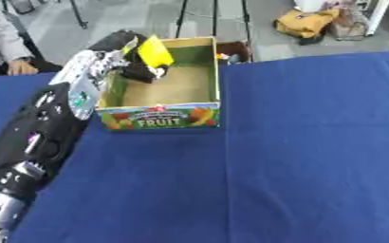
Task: Pick up objects on the table and place them in the box.
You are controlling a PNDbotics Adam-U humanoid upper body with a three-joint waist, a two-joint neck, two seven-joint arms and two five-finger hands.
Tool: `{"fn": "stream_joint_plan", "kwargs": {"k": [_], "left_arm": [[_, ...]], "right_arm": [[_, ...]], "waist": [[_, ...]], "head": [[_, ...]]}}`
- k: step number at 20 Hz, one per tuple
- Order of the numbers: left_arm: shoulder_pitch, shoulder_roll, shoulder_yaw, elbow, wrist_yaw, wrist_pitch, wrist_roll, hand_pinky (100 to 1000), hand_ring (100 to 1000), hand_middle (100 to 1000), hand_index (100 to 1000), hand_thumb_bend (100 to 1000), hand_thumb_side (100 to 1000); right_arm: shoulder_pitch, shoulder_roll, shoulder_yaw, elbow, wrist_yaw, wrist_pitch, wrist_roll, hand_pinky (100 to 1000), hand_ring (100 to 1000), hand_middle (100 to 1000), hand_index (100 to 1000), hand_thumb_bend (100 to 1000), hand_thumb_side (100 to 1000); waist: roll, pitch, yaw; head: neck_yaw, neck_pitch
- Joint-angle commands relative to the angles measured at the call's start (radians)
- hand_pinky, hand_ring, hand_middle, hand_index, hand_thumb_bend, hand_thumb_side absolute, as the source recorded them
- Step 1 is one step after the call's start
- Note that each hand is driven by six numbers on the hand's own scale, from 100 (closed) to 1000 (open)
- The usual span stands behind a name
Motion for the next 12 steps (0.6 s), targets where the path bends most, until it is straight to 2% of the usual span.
{"fn": "stream_joint_plan", "kwargs": {"k": [1,7,12], "left_arm": [[-0.023,0.012,0.021,0.018,-0.024,-0.007,0.019,446,476,455,618,100,528],[-0.019,0.011,0.033,0.050,-0.042,-0.012,0.019,464,499,481,647,100,540],[-0.012,0.010,0.034,0.064,-0.056,-0.021,0.005,522,558,569,714,100,554]], "right_arm": [[-0.020,-0.019,0.000,-0.015,-0.013,-0.002,0.000,743,853,640,858,100,1000],[-0.023,-0.021,-0.001,-0.015,-0.017,0.001,-0.002,742,853,638,858,100,1000],[-0.022,-0.020,-0.002,-0.015,-0.018,0.004,-0.004,742,853,637,857,100,1000]], "waist": [[-0.002,-0.019,-0.003],[-0.004,-0.007,-0.005],[-0.006,-0.005,-0.006]], "head": [[0.005,-0.021],[0.008,-0.025],[0.011,-0.026]]}}
